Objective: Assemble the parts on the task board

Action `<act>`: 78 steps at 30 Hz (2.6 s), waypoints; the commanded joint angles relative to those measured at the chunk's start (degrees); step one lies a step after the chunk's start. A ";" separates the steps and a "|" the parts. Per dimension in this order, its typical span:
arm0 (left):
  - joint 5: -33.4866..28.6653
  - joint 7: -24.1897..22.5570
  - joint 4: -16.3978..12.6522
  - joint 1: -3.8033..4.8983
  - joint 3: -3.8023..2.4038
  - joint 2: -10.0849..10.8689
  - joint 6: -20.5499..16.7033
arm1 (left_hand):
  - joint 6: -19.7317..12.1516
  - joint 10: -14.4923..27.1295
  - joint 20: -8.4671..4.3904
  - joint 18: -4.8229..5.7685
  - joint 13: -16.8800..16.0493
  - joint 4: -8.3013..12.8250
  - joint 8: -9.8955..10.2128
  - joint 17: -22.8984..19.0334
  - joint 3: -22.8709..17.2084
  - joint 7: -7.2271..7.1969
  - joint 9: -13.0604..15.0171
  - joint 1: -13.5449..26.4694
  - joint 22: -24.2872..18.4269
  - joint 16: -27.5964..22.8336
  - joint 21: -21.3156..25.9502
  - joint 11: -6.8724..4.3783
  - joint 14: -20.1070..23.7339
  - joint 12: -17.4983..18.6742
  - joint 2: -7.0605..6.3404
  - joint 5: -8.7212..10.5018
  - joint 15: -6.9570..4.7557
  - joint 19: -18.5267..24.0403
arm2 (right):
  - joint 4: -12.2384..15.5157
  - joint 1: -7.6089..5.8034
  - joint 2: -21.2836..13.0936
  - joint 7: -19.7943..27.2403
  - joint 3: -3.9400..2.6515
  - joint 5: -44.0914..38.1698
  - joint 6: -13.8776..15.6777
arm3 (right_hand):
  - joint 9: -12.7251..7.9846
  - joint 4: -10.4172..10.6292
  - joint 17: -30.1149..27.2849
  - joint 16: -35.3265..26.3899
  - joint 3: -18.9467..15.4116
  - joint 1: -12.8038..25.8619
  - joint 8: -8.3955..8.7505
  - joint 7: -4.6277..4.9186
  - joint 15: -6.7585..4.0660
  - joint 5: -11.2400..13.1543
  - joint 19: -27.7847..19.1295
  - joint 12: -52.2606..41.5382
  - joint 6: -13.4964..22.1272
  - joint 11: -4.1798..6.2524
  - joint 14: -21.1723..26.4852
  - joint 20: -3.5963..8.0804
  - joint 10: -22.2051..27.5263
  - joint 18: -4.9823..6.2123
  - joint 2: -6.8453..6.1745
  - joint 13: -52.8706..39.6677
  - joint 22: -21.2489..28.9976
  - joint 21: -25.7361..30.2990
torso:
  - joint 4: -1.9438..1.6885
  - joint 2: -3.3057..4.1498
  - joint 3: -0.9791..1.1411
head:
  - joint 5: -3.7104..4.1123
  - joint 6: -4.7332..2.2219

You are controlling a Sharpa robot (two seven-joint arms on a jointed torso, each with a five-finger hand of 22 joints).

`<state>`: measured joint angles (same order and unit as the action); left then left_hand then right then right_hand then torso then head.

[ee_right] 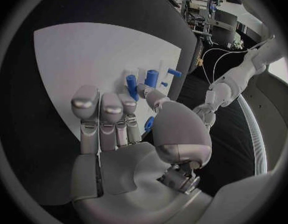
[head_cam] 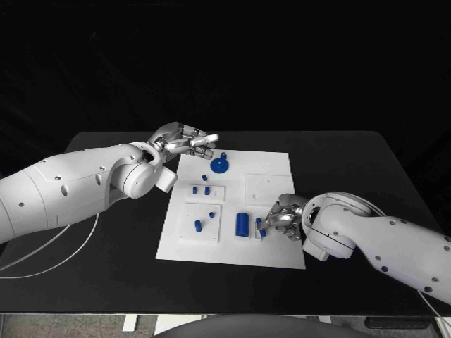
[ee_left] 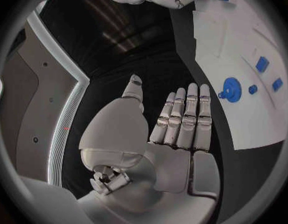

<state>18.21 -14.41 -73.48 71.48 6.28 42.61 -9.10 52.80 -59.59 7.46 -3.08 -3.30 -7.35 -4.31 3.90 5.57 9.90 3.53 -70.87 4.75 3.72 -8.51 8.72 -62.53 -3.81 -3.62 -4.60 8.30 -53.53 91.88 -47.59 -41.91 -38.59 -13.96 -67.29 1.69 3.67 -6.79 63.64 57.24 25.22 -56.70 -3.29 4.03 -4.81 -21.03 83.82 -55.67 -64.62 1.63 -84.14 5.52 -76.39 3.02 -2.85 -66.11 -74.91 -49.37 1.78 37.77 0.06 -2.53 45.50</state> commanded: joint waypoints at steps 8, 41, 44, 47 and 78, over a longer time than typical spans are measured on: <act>-0.09 -0.26 -0.12 -0.04 -0.03 -0.09 0.74 | -0.35 0.30 0.03 0.67 -0.06 -0.33 0.13 0.08 0.01 -0.19 -0.01 -0.12 -0.07 -0.20 -0.19 0.09 -0.24 0.32 -0.39 0.04 0.03 0.18 | 0.27 0.74 0.06 -0.78 0.62 -0.14 -3.38 | 0.08 -0.18 -0.01 -0.38 -0.30 -0.33 -0.31 0.06 0.02 0.05 0.78 0.17 -0.72 0.04 0.39 0.43 0.34 0.32 -0.05 0.07 -6.02 0.42 | -0.02 -0.02 -0.01 | -0.10 -0.07; -0.09 -0.28 0.06 -0.05 -0.03 -0.13 0.81 | -0.33 0.31 0.05 0.63 -0.06 -0.20 0.12 0.08 0.10 -0.20 -0.01 0.10 -0.06 -0.19 -0.22 0.09 -0.19 0.31 -0.17 -0.03 0.05 0.15 | 0.68 0.75 -0.21 -0.02 0.62 -0.28 -3.50 | 0.07 3.97 0.00 -0.54 -5.21 -0.04 -0.28 0.03 0.03 2.68 0.90 0.32 -0.59 -0.07 0.41 0.46 0.21 0.31 -1.67 0.31 -6.00 0.73 | 0.00 0.00 -0.03 | -0.30 0.08; -0.09 -0.27 0.09 -0.05 -0.03 -0.13 0.83 | -0.30 0.34 0.06 0.63 -0.06 -0.33 0.11 0.07 0.09 -0.20 0.00 0.15 -0.07 -0.21 -0.21 0.12 -0.07 0.31 -0.31 -0.02 0.08 0.17 | 0.69 0.75 -0.22 0.13 0.62 -0.28 -3.01 | 0.07 5.24 -0.03 -0.61 -6.37 -0.19 -0.29 0.09 0.05 6.08 0.88 0.46 -0.37 -0.16 0.43 0.44 0.23 0.35 -1.86 0.44 -5.96 0.89 | 0.00 0.02 -0.02 | -0.30 0.08; -0.09 -0.26 0.11 -0.05 -0.03 -0.13 0.84 | -0.30 0.34 0.06 0.63 -0.06 -0.33 0.11 0.07 0.09 -0.20 0.00 0.15 -0.07 -0.21 -0.21 0.12 -0.07 0.31 -0.31 -0.02 0.08 0.17 | 0.67 0.75 -0.21 0.33 0.62 -0.27 -2.59 | 0.10 7.73 -0.06 -0.71 -7.44 -0.70 -0.31 0.11 0.07 10.07 0.92 0.57 -0.27 -0.23 0.44 0.40 0.23 0.41 -2.53 0.58 -5.97 0.96 | -0.01 -0.01 -0.01 | -0.29 0.04; -0.09 -0.16 0.13 -0.05 -0.03 -0.05 0.84 | -0.32 0.32 0.10 0.56 -0.06 -0.71 0.11 0.08 -0.01 -0.18 0.00 0.17 -0.07 -0.20 -0.21 0.11 0.01 0.30 -0.35 -0.05 0.11 0.17 | 3.26 0.75 -2.37 0.41 0.57 -0.50 -3.77 | 0.12 10.57 0.06 -0.73 -8.14 -1.34 -0.32 -0.13 0.01 10.10 1.02 0.49 -1.10 -0.10 0.37 0.45 0.10 0.35 -1.90 0.69 -5.99 1.03 | 0.00 -0.02 0.00 | -0.22 -0.03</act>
<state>18.21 -14.23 -73.25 71.48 6.29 42.62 -8.94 52.80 -59.59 7.46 -3.08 -3.30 -7.78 -4.31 3.88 5.53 9.90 3.53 -70.87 4.75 3.72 -8.51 8.72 -62.53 -3.81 -3.63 -4.60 8.30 -53.53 95.05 -46.96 -44.19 -38.07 -13.44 -67.64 -0.54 3.83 4.02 63.64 56.80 17.13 -58.22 -3.68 3.80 -4.76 -10.65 84.03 -55.44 -65.31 1.63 -84.09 5.73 -76.38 3.02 -5.26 -65.48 -74.95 -48.49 1.85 37.74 0.08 -2.80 45.50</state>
